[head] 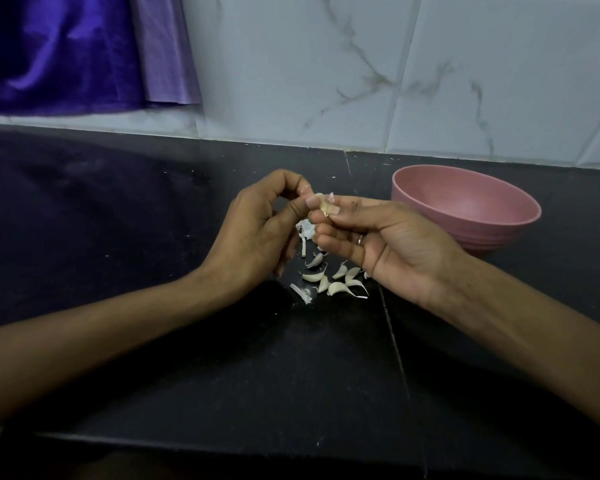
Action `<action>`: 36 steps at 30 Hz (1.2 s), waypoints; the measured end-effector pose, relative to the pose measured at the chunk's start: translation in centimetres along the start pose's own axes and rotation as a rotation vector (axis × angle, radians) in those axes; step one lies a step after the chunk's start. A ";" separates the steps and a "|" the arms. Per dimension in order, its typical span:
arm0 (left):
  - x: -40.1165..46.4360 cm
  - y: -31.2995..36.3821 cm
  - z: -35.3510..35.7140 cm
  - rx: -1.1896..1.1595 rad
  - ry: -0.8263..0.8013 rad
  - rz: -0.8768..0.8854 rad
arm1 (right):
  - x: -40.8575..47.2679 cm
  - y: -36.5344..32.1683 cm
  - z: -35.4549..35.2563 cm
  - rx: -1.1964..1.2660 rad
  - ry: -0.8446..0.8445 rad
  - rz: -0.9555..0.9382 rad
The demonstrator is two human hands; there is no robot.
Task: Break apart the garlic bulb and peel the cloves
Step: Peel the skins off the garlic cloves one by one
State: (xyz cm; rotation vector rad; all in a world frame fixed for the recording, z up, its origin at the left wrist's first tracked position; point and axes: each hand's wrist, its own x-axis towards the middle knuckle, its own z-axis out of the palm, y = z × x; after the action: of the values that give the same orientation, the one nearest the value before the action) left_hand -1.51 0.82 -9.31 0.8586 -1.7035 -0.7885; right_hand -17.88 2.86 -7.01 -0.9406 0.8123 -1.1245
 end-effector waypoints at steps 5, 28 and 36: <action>0.3 -0.3 -0.3 -0.066 0.050 -0.028 | 0.1 0.0 -0.3 0.005 0.029 -0.033; 0.1 -0.1 -0.3 -0.177 0.070 -0.149 | -0.1 0.7 0.2 0.008 0.014 0.033; 0.0 -0.4 0.1 -0.126 0.092 -0.092 | -0.3 0.8 0.4 0.065 0.040 0.078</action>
State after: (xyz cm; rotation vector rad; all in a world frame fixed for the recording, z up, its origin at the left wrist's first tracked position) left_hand -1.54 0.67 -9.66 0.8772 -1.5254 -0.8949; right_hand -17.29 3.39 -7.55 -0.8282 0.8332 -1.0979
